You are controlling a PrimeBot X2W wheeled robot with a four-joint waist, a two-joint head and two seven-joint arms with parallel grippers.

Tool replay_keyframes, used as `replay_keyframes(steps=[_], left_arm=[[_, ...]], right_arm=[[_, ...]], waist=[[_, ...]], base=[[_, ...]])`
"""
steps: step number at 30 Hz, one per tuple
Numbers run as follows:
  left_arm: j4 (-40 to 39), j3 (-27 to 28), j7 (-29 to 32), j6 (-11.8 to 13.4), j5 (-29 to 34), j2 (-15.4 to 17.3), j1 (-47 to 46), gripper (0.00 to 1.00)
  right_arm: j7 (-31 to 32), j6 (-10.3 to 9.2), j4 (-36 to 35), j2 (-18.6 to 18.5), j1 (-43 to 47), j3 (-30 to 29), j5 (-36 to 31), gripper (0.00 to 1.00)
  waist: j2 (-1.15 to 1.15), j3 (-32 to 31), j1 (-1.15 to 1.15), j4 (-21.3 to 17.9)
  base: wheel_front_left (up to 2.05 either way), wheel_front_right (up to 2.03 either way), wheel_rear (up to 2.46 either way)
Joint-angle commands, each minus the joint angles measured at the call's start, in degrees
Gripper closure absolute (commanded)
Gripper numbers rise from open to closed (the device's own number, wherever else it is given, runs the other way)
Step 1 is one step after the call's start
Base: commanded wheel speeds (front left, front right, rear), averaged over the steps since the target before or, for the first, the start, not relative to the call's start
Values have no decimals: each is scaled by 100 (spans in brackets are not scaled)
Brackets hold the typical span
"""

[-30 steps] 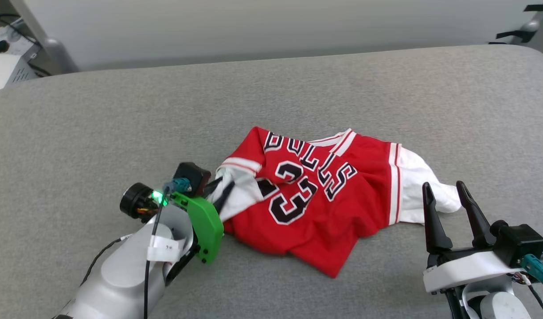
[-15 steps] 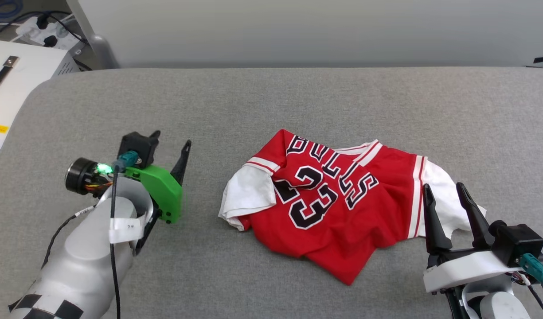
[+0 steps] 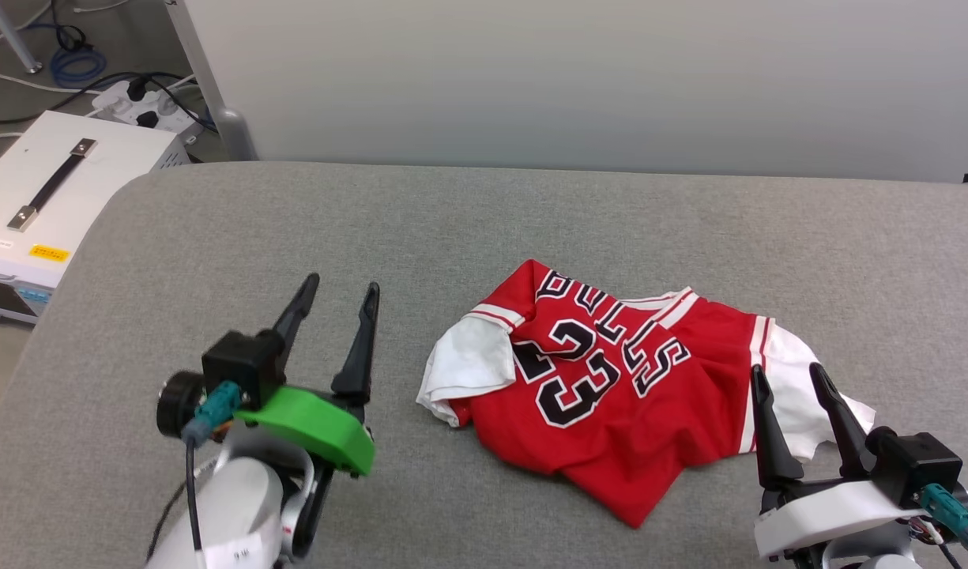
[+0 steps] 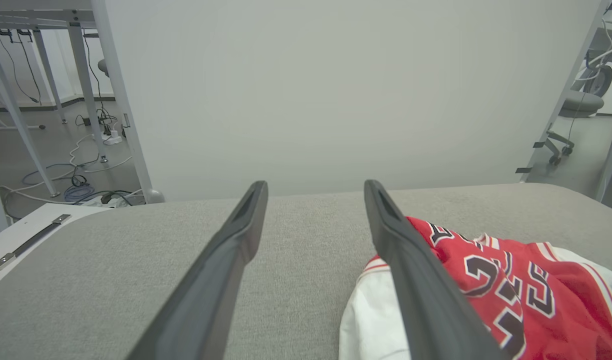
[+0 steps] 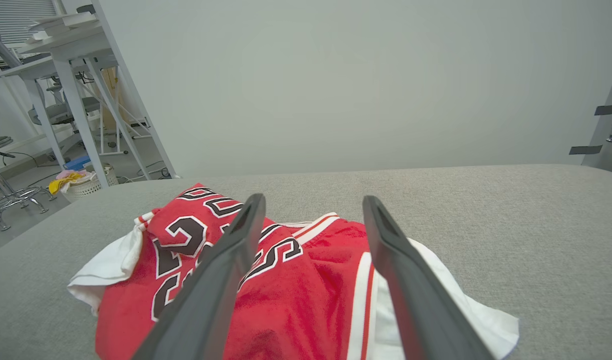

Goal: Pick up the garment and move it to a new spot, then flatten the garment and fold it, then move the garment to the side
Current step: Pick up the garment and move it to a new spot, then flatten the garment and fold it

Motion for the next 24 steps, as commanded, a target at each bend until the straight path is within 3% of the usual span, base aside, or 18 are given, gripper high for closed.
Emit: replay_keyframes(steps=[1,11,18,24], left_arm=[[-169,112,-33,14,132,-126,297,0],[-573,712,-33,-228,766,-933,1430,0],[-537,986,-33,-443,1101,-1116,1480,0],[-478,1156,-33,-609,1270,-1259,1404,0]], right_arm=[[-27,-4,-14,-16,93,24,-38,0],[-27,-4,28,-47,256,104,1,0],[-27,-4,-2,-80,281,137,-53,0],[377,-4,-49,-452,118,601,-125,0]], waist=[[0,-59,0,47],[0,-195,0,130],[0,-159,0,187],[0,26,0,347]], base=[[0,0,0],[0,0,0],[0,0,0],[0,0,0]])
